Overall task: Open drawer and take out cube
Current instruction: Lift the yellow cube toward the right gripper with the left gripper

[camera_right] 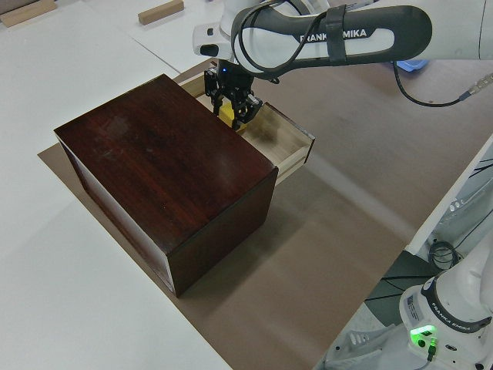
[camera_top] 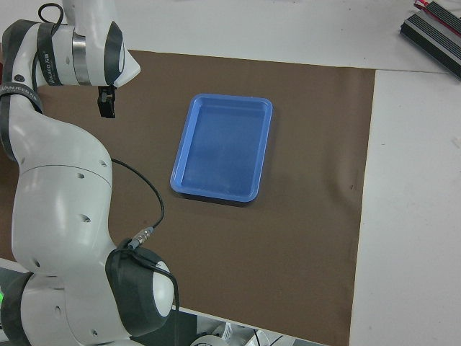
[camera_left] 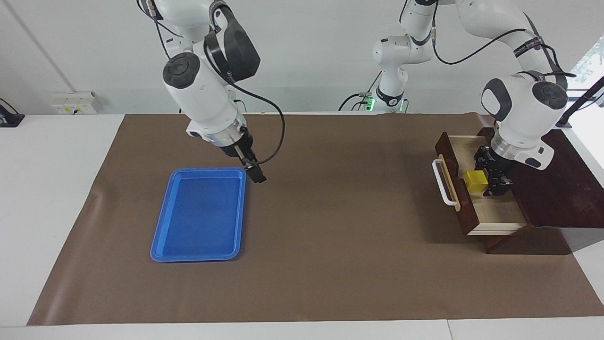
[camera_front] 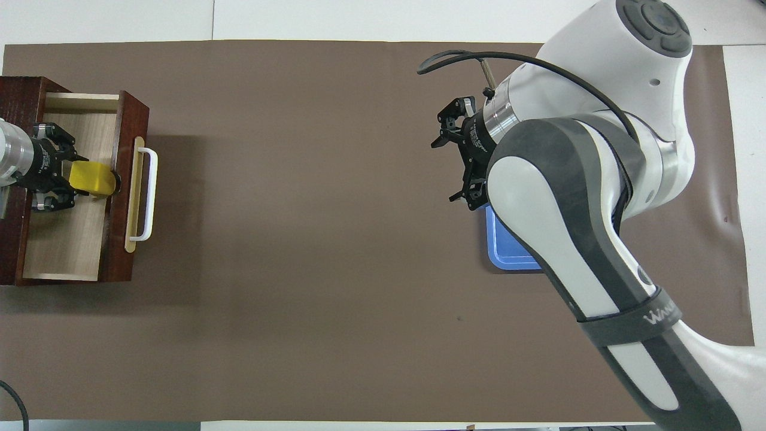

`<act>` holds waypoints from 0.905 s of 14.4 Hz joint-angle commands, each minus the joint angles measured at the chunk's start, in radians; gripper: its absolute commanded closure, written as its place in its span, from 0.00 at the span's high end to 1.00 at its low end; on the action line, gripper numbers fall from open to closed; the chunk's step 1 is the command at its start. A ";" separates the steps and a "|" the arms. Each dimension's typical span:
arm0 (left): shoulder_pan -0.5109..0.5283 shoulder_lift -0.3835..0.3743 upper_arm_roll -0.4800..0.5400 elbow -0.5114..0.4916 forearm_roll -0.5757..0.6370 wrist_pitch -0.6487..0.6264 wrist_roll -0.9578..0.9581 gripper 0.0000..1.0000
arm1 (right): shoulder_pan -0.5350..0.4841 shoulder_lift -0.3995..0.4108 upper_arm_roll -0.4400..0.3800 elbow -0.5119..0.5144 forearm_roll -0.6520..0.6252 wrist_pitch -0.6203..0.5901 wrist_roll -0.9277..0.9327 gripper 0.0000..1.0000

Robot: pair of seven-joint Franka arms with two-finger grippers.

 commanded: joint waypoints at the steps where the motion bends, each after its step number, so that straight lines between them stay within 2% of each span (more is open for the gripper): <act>1: -0.044 0.095 0.002 0.272 -0.002 -0.248 -0.017 0.00 | -0.001 0.093 0.007 0.115 0.010 -0.037 0.012 0.91; 3: -0.093 0.134 0.003 0.392 -0.005 -0.381 -0.053 0.00 | -0.004 0.243 -0.002 0.355 0.004 -0.168 0.013 0.91; 4: -0.123 0.134 0.003 0.412 -0.005 -0.406 -0.101 0.00 | -0.003 0.279 -0.004 0.400 -0.002 -0.176 0.015 0.91; 6: -0.201 0.132 0.003 0.418 -0.004 -0.444 -0.196 0.00 | 0.034 0.290 -0.004 0.397 -0.002 -0.137 0.041 0.90; 9: -0.310 0.126 0.000 0.417 -0.005 -0.455 -0.400 0.00 | 0.066 0.296 -0.001 0.359 0.054 -0.011 0.195 0.90; 13: -0.409 0.120 -0.005 0.403 -0.015 -0.414 -0.607 0.00 | 0.069 0.290 -0.002 0.328 0.133 0.018 0.274 0.90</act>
